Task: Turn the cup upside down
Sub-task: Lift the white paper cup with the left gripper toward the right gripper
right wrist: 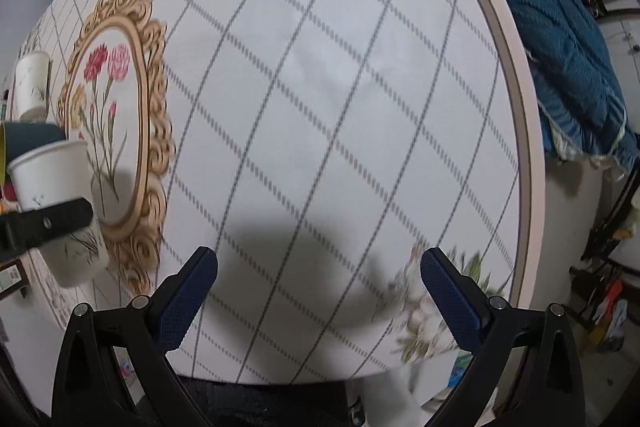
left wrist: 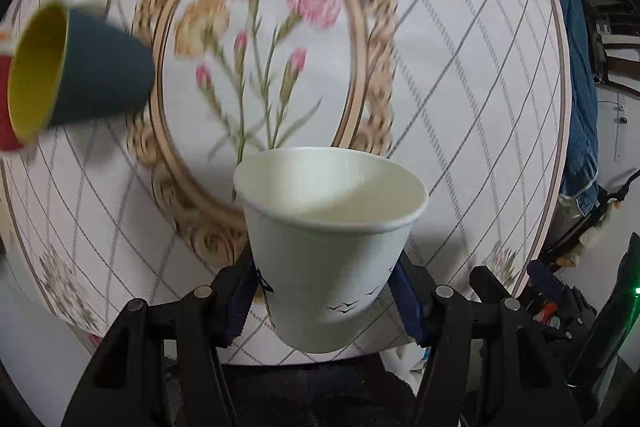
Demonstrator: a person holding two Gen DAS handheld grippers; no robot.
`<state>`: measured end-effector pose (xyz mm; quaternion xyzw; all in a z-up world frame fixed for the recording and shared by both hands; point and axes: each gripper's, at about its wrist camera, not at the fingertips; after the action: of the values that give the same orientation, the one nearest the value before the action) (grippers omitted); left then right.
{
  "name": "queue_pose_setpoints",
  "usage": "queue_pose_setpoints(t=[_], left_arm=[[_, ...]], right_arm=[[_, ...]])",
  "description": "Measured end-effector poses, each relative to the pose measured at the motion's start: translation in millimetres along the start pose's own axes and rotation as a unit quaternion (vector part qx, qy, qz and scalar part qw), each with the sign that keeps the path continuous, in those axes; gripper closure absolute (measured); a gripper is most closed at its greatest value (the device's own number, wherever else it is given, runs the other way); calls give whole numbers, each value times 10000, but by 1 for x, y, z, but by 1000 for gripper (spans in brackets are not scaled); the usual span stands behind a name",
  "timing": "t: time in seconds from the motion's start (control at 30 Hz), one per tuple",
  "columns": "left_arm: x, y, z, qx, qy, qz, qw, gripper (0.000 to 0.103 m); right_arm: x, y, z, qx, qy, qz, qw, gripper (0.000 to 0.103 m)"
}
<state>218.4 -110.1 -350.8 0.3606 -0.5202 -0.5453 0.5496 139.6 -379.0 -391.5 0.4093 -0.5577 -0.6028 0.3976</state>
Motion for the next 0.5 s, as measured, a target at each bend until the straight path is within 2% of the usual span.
queue_pose_setpoints(t=[0.07, 0.27, 0.3, 0.5], left_arm=[[-11, -11, 13, -41, 81, 40, 10000, 44], [-22, -37, 24, -121, 215, 85, 9997, 44], [-19, -39, 17, -117, 214, 108, 9996, 44], [-6, -62, 25, 5, 158, 57, 9999, 44]], right_arm=[[0, -4, 14, -39, -31, -51, 10000, 0], [-6, -26, 53, -143, -81, -145, 9998, 0], [-7, -29, 59, -160, -80, -147, 9997, 0], [-16, -40, 84, -198, -7, -91, 9998, 0]])
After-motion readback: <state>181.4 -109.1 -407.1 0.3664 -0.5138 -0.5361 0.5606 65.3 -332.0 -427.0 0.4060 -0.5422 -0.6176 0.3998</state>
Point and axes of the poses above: each gripper's, at about its wrist camera, not at the fingertips, and y roughly against the way its jaws point, x to its right, z to its underside, and after that the axes turned 3 degrees about x, right-handed
